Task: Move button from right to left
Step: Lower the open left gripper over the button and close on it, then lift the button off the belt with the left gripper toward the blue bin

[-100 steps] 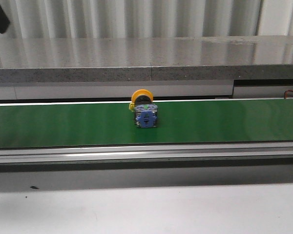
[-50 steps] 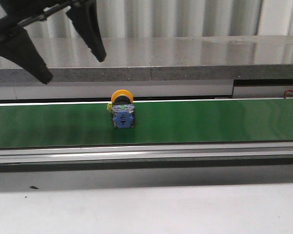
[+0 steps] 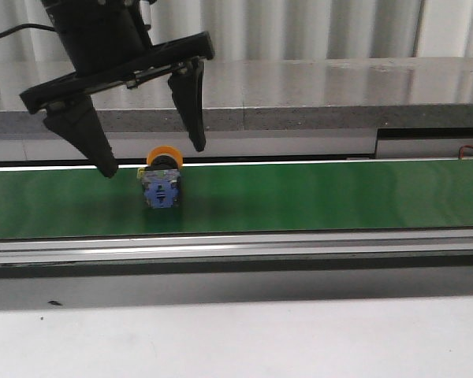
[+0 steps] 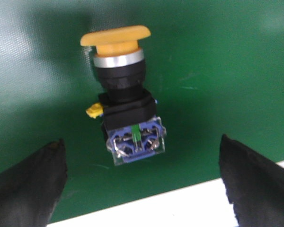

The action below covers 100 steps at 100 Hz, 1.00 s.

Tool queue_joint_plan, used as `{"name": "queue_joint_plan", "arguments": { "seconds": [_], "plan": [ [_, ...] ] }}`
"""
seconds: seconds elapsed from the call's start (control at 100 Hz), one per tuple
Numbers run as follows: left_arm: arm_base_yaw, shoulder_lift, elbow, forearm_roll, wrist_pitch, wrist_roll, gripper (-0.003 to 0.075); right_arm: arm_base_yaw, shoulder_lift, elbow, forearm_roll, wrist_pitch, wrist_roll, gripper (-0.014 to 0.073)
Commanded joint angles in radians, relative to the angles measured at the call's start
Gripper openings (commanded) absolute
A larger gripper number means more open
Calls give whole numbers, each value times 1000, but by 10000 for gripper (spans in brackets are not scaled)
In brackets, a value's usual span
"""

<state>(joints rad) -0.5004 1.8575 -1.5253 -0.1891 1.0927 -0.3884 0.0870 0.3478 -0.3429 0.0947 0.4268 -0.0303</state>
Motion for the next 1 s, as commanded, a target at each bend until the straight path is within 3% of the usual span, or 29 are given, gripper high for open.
{"name": "queue_joint_plan", "arguments": {
  "seconds": [0.0, 0.21, 0.31, 0.5, 0.63, 0.99],
  "plan": [
    [-8, -30, -32, 26, -14, -40, 616, -1, 5, -25, -3, -81, -7, -68],
    [-8, 1, -32, 86, -10, -85, 615, -1, 5, -25, -3, -81, -7, -68],
    [-8, 7, -32, 119, -6, -107, 562, -1, 5, -25, -3, -81, -7, -68],
    [-8, 9, -32, 125, 3, -109, 256, -1, 5, -25, -3, -83, -7, -68],
    [-8, 9, -34, 131, 17, -109, 120, -1, 5, -25, -3, -83, -7, -68],
    [61, 5, -154, 251, 174, -70, 102, -1, 5, -25, -3, -96, -7, -68]
  ]
}}
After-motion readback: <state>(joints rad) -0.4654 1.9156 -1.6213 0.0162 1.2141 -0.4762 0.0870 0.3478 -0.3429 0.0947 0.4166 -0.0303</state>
